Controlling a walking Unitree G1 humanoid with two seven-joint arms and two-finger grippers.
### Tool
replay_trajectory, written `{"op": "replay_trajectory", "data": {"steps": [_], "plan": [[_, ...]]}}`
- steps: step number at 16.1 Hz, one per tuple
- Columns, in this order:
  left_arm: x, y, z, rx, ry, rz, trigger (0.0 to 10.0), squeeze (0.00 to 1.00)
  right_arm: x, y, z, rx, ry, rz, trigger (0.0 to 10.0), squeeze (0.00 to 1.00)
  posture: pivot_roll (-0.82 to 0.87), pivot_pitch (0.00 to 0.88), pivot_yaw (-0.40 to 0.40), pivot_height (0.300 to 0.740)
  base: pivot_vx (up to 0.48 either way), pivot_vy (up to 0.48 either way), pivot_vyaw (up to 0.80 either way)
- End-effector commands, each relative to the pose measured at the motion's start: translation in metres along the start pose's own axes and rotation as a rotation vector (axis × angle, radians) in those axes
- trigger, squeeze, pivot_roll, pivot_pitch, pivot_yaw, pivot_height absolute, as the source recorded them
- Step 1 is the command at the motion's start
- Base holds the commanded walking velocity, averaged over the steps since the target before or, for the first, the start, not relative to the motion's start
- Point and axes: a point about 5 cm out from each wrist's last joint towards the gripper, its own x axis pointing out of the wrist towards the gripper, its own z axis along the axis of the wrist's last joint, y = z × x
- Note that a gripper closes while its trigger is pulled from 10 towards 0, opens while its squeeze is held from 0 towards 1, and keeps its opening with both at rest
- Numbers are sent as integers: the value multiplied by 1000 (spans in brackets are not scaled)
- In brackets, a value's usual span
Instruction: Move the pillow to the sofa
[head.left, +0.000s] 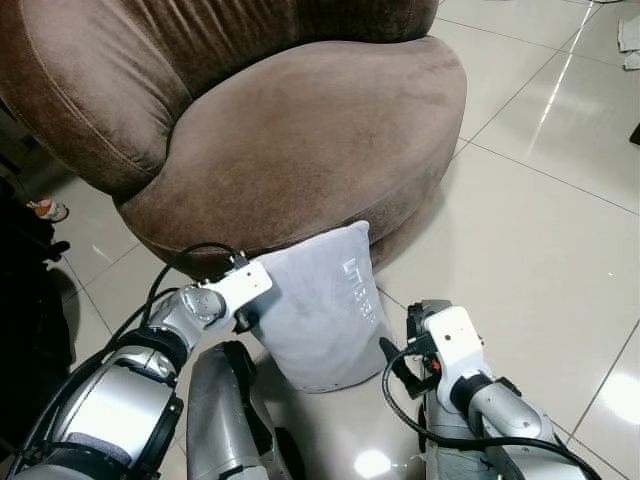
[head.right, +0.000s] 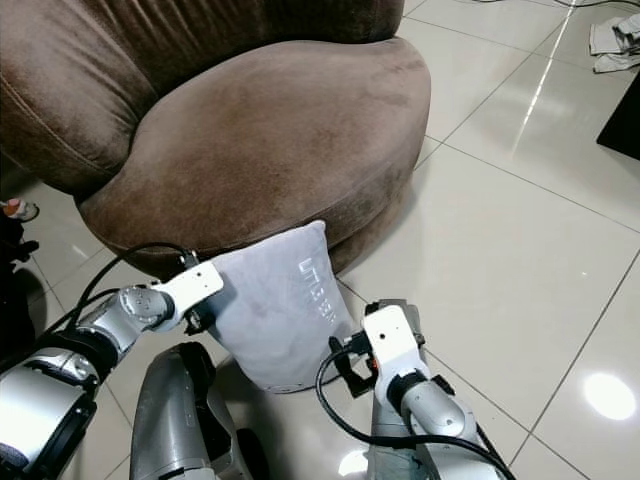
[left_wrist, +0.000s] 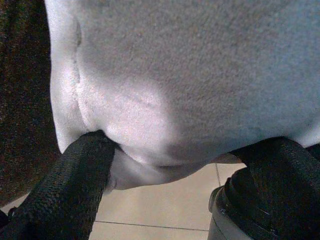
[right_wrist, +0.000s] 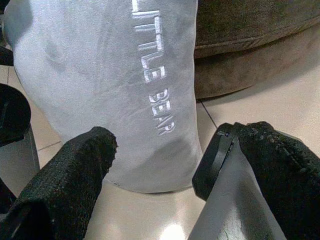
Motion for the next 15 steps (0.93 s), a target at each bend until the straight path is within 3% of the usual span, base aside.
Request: {"op": "replay_trajectory", "data": {"steps": [1, 7, 12, 13, 15], "plan": [[-3, 7, -4, -8, 15, 16, 10000, 1000, 2, 7, -16, 33, 70, 22, 10000, 0, -314, 166, 234, 426, 0, 0, 0], [-4, 10, -1, 25, 7, 22, 10000, 1000, 6, 8, -17, 34, 67, 29, 10000, 0, -304, 142, 235, 426, 0, 0, 0], [-11, 27, 10, 76, -27, 36, 10000, 1000, 8, 9, -19, 35, 69, 27, 10000, 0, -297, 125, 239, 426, 0, 0, 0], [-11, 27, 10, 76, -24, 28, 10000, 59, 8, 9, -20, 35, 69, 29, 10000, 0, -296, 123, 240, 426, 0, 0, 0], [-12, 28, 9, 48, -32, 33, 10000, 0, 9, 10, -20, 36, 69, 32, 10000, 0, -296, 123, 240, 426, 0, 0, 0]]}}
